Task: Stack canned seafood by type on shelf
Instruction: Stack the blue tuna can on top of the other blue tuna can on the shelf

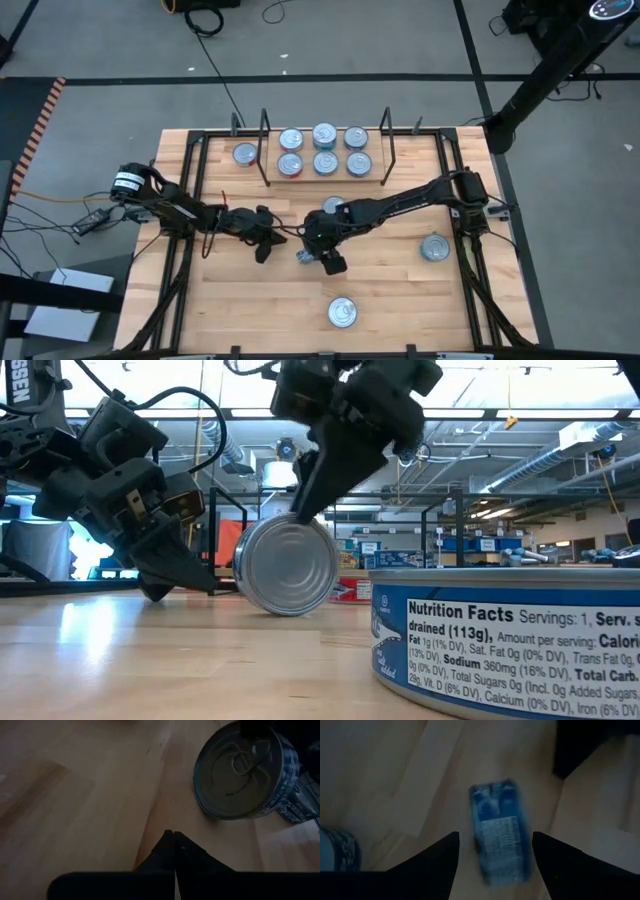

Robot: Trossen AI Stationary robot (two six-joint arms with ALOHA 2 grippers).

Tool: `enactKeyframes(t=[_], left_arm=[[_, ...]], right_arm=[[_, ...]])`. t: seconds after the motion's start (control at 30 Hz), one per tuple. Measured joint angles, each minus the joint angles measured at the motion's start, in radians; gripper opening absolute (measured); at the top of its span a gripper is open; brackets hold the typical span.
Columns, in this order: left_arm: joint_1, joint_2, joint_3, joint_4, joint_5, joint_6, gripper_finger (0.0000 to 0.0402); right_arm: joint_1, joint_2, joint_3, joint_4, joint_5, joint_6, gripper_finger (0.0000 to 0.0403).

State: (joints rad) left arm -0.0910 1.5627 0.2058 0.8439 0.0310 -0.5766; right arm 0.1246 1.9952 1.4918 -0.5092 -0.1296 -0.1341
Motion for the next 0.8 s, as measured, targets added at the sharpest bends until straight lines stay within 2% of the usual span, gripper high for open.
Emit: enactKeyframes(t=[0.23,0.43,0.8], left_arm=[[0.0,0.0,0.0,0.0,-0.001,0.004,0.0],[0.0,0.0,0.0,0.0,-0.001,0.004,0.0],[0.0,0.0,0.0,-0.001,-0.001,0.004,0.0]], right_arm=[[-0.035,-0.004,0.016,0.027,-0.002,0.06,0.0267],[-0.038,-0.002,0.012,0.028,-0.032,0.047,0.0267],[-0.048,0.0,-0.027,0.053,-0.039,0.089,0.0219]])
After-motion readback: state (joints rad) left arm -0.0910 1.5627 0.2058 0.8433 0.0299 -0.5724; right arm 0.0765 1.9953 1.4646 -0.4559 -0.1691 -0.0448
